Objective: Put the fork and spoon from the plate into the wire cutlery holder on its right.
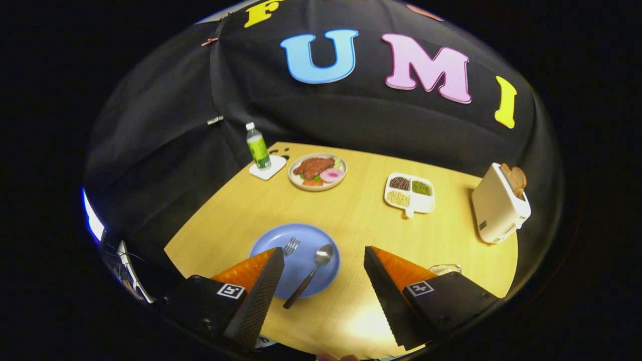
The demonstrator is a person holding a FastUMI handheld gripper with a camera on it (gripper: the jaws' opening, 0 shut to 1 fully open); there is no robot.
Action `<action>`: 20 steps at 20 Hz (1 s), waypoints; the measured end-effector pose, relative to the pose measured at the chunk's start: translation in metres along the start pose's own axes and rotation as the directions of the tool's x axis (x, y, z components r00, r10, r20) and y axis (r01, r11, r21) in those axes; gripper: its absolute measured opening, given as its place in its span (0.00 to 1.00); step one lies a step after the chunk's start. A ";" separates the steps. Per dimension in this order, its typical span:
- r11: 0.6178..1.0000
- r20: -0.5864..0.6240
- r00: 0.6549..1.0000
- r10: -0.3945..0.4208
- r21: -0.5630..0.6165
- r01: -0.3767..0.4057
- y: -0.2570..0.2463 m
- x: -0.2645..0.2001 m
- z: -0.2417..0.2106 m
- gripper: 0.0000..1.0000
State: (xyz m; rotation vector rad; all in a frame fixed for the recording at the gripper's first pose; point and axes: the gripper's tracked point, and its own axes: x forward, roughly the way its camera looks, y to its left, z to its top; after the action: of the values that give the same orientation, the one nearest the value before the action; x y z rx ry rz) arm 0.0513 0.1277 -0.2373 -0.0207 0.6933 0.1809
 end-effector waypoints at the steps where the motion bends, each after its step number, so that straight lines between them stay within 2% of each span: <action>1: 1.000 -0.030 1.000 0.007 0.000 -0.007 0.006 0.008 -0.011 1.00; 7: 1.000 -0.194 0.981 0.012 -0.022 -0.017 0.025 0.061 -0.065 1.00; 13: 0.998 -0.330 0.943 -0.039 -0.053 0.023 0.026 0.093 -0.104 0.98; 14: 0.999 -0.340 0.940 -0.035 -0.036 0.025 0.028 0.098 -0.107 0.96; 20: 0.999 -0.428 0.903 -0.036 0.009 0.044 0.026 0.116 -0.122 0.62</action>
State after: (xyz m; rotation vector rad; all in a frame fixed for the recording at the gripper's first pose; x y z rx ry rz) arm 0.0570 0.1619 -0.4039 -0.0584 1.1342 0.1312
